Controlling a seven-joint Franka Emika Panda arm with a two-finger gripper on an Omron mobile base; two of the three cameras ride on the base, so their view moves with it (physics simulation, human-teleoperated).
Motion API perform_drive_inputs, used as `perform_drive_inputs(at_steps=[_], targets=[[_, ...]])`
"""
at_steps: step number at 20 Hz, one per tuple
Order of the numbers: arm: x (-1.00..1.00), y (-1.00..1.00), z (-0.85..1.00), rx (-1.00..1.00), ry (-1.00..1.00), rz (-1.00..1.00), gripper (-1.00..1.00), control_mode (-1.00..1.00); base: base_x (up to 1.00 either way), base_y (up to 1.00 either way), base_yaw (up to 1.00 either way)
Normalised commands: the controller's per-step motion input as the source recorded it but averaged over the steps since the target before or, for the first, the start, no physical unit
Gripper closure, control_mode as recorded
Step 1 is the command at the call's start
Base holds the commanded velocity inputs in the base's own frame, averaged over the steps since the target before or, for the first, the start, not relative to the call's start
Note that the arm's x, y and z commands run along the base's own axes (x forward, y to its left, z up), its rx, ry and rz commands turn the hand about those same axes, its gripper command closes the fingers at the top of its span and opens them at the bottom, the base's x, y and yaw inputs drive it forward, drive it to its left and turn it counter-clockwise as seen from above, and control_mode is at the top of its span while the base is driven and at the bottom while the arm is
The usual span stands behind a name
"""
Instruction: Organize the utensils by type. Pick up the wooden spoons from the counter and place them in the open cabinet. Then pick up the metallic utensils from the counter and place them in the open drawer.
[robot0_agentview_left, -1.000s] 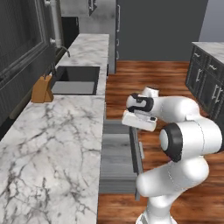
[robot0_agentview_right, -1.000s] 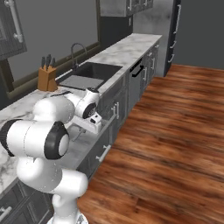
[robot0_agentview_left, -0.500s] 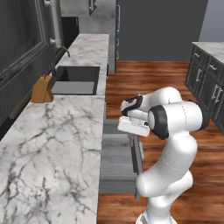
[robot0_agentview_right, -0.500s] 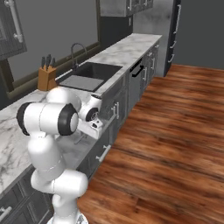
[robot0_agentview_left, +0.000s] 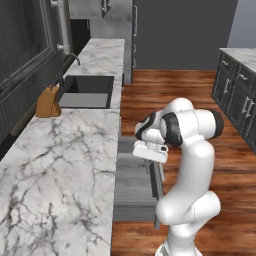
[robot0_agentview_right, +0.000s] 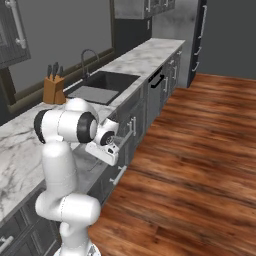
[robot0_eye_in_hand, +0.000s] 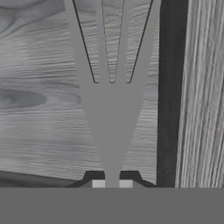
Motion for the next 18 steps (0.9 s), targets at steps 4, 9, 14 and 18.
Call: perform_drive_inputs(at_steps=[4,9,14,18], targets=[[0.05,0.00,-0.54,0.01,0.01,0.00,1.00,-1.00,0.00,0.00,0.00],[0.00,-0.02,-0.52,0.00,0.00,0.00,1.00,-1.00,0.00,0.00,0.00],[-0.09,-0.50,-0.59,-0.01,0.06,-0.01,1.00,-1.00,0.00,0.00,0.00],[-0.24,-0.83,-0.61,-0.04,0.07,-0.06,1.00,-1.00,0.00,0.00,0.00]])
